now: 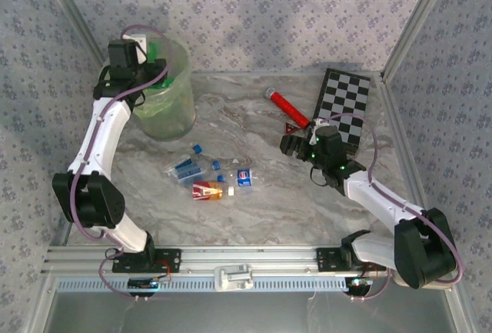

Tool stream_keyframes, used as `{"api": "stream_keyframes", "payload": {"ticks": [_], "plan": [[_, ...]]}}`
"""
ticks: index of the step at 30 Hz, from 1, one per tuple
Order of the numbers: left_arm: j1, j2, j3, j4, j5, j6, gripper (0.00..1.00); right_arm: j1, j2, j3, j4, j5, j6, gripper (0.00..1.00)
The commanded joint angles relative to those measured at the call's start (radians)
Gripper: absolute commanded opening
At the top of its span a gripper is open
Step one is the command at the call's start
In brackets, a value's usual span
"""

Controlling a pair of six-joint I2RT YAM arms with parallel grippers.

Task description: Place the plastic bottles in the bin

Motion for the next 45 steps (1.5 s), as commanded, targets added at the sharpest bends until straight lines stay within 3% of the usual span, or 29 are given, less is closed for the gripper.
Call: {"api": "stream_keyframes", "payload": {"ticks": [1,10,16,22,26,32,45], "plan": [[0.009,-0.015,0.044,0.001,-0.007,-0.024,0.89,-0.003,-0.015,0.013,-0.015,0.017,0.002,1.0],[0.006,-0.126,0.0,0.017,0.118,-0.13,0.96,0.008,0.014,0.029,-0.018,-0.006,-0.003,1.0],[-0.045,-0.261,-0.157,0.105,0.185,-0.211,1.0,0.057,0.045,0.078,-0.075,-0.027,-0.073,1.0],[-0.132,-0.342,-0.314,0.175,0.216,-0.296,1.0,0.144,0.094,0.193,-0.234,-0.091,-0.276,1.0],[-0.19,-0.382,-0.457,0.248,0.236,-0.368,1.0,0.257,0.137,0.284,-0.391,-0.067,-0.467,1.0],[-0.248,-0.445,-0.663,0.374,0.218,-0.486,1.0,0.415,0.24,0.372,-0.533,0.052,-0.62,1.0],[-0.265,-0.511,-0.862,0.451,0.167,-0.586,1.0,0.48,0.547,0.596,-0.637,0.056,-0.756,1.0]]}}
